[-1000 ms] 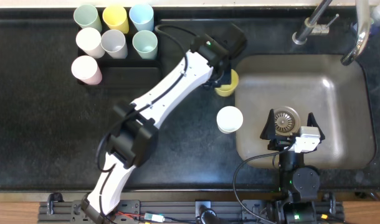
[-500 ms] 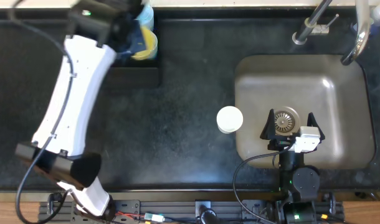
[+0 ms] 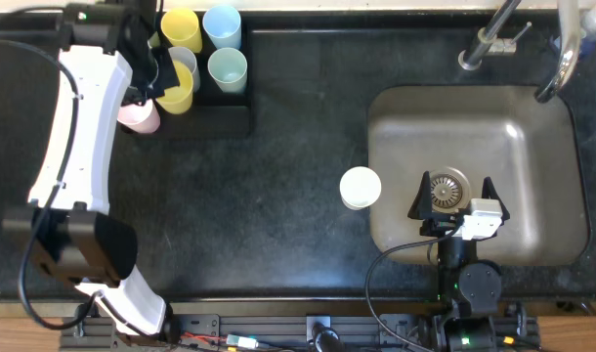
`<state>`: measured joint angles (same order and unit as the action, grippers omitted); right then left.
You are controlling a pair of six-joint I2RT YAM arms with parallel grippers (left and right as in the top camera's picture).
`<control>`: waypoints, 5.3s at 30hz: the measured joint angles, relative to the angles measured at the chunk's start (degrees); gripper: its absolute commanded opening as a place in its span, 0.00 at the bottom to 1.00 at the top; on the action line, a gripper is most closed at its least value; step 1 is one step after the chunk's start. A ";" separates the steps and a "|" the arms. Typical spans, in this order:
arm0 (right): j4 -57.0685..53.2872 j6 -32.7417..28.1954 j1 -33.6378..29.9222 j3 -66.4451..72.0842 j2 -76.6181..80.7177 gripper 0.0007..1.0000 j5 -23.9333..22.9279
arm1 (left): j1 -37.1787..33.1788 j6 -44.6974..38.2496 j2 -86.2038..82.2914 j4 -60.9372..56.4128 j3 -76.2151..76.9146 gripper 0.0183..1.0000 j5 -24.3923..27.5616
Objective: Store Cups
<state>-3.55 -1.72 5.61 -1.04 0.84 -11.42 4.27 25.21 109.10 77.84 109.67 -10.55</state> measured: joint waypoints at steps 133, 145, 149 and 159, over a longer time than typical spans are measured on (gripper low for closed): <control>0.00 -0.02 0.00 0.00 0.00 1.00 0.00 | 9.20 22.93 -28.79 -50.90 -20.68 0.82 -12.85; 0.00 -0.02 0.00 0.00 0.00 1.00 0.00 | 1.95 -16.37 -50.82 -74.31 -47.71 1.00 6.84; -0.02 -0.02 0.00 0.00 0.00 1.00 -0.02 | -1.36 -18.47 -63.19 -80.15 -64.67 1.00 10.49; 0.00 0.00 0.00 0.00 0.00 1.00 0.00 | -4.33 -19.65 -94.14 -83.80 -92.26 1.00 12.92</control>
<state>-3.55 -1.72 5.61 -1.04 0.84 -11.42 -0.05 5.56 14.96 -5.96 17.41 2.37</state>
